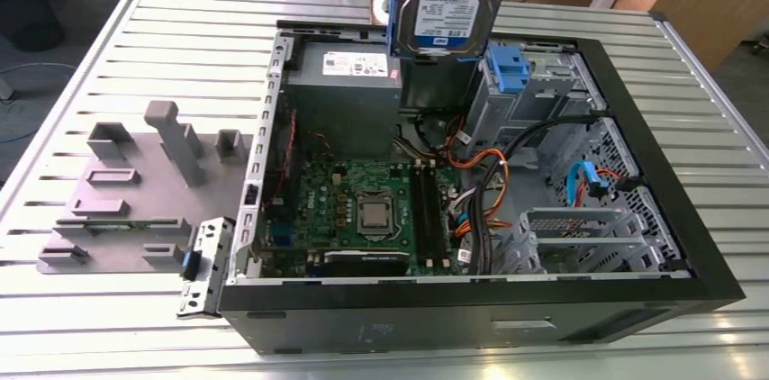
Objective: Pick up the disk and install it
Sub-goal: 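Pick up the disk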
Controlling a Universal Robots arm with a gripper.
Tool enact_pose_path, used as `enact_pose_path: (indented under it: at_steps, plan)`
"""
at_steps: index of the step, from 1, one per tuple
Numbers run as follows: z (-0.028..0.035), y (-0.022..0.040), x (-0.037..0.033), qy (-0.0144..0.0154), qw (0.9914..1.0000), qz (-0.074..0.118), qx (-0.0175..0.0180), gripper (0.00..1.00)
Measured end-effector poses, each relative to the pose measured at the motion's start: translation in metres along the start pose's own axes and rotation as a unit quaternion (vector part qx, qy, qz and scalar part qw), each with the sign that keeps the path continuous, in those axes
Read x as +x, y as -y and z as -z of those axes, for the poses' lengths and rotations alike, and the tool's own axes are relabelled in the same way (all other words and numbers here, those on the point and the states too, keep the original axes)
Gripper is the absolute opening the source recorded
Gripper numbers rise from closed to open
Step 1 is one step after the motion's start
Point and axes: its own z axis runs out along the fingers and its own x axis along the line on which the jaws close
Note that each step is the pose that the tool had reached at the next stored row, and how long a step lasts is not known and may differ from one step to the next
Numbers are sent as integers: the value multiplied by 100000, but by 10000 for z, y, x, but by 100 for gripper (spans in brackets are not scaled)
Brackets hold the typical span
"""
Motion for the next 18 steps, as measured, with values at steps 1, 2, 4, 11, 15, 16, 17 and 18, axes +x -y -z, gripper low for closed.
enact_pose_path:
  at_steps: [1, 2, 4, 11, 15, 16, 17, 18]
  plan:
    - [0, 6, 0, -10, 100000, -123, -1, 35]
    - [0, 6, 0, -15, 100000, -142, -1, 35]
    - [0, 6, 0, -14, 100000, -144, -1, 35]
    - [-15, 10, 0, 22, 99982, -1920, 68, 35]
    - [-18, 16, 0, 24, 99961, -2806, 94, 35]
    - [-19, 17, 0, 32, 99961, -2808, 99, 35]
    - [-19, 17, 0, 29, 99961, -2807, 98, 35]
    - [-19, 17, 0, 31, 99961, -2807, 98, 35]
